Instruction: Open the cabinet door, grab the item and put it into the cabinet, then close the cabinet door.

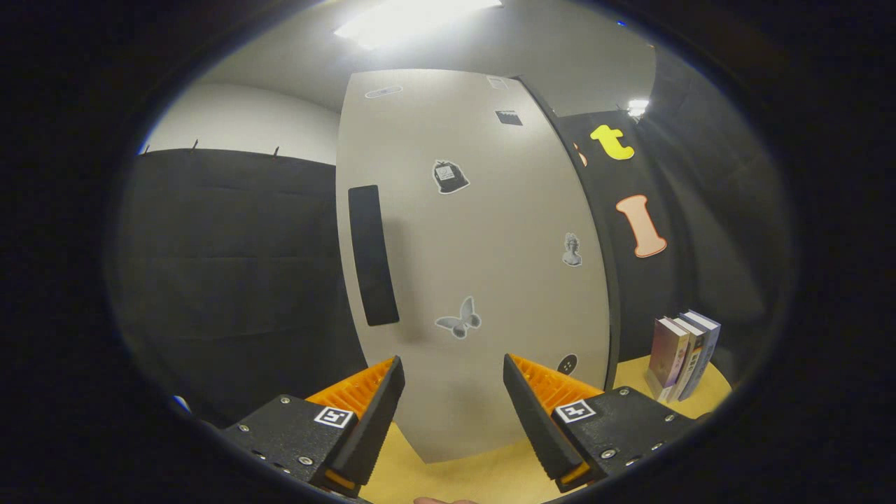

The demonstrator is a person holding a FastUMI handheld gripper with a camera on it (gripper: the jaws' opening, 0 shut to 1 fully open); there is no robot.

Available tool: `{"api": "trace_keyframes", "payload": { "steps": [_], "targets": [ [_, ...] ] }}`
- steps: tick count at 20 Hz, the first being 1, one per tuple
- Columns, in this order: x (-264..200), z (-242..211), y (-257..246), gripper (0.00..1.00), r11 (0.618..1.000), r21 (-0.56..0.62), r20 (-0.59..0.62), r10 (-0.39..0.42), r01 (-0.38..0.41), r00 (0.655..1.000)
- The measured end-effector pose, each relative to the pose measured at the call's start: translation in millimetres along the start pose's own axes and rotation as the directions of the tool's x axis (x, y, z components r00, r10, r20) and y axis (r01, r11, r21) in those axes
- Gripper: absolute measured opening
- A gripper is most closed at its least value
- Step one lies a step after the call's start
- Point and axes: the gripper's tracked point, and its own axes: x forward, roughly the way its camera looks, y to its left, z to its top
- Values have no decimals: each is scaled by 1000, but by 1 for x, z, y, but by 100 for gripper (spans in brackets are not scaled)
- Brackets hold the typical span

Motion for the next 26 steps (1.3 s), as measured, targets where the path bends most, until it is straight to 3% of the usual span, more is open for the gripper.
{"api": "trace_keyframes", "payload": {
  "steps": [4,9,14,17,20,26],
  "targets": [
    [7,-14,7,89,994,-76,11,-76,77,997],
    [28,-36,21,90,981,-74,3,-178,177,984],
    [47,-34,9,90,956,94,-39,-274,276,961],
    [62,-25,10,90,935,236,-57,-258,265,964],
    [71,-11,-6,84,936,149,-15,-320,319,947],
    [81,-7,0,87,935,-3,-9,-354,354,935]
  ]
}}
